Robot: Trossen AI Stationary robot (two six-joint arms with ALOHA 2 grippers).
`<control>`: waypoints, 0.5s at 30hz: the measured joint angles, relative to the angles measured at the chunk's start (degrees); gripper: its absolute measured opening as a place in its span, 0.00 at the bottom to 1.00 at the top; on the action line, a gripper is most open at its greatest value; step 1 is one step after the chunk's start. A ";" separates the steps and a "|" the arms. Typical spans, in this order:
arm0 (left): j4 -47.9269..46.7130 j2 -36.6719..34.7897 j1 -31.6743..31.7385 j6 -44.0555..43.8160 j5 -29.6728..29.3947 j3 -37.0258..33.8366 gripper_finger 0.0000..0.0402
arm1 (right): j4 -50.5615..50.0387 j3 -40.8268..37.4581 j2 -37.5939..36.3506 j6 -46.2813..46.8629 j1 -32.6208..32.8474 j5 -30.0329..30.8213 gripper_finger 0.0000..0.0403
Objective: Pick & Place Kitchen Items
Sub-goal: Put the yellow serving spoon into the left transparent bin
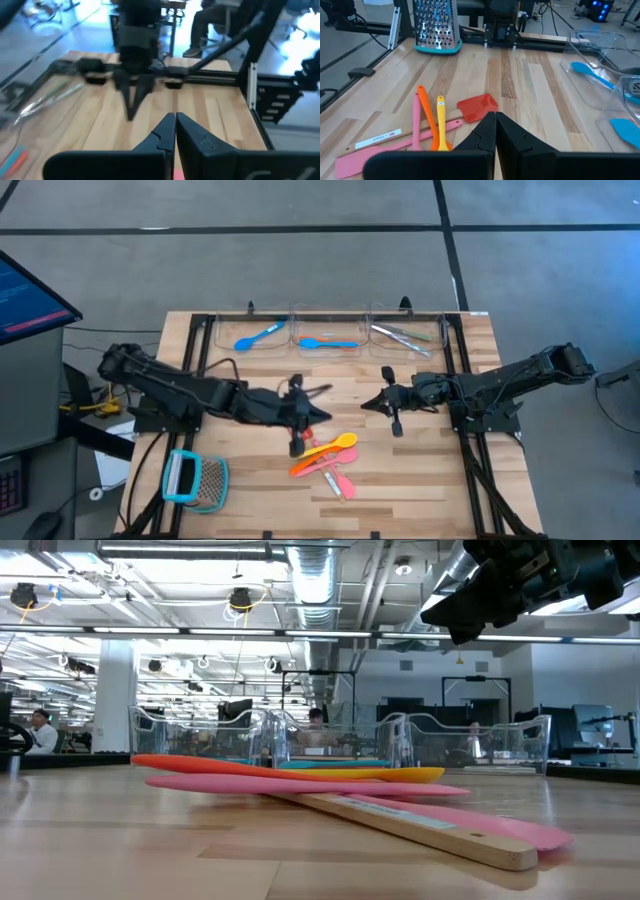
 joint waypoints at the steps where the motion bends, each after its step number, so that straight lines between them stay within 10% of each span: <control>1: -0.52 1.35 -0.24 0.45 0.04 1.26 0.00 | 0.00 0.00 -0.01 0.00 0.00 0.00 0.00; 10: -14.09 12.18 0.41 -8.68 1.57 6.21 0.00 | -2.00 0.02 -0.02 6.01 0.97 0.02 0.00; 15: -17.45 16.72 2.54 -14.83 13.19 6.23 0.00 | -2.65 0.01 -0.02 6.01 2.58 -0.03 0.00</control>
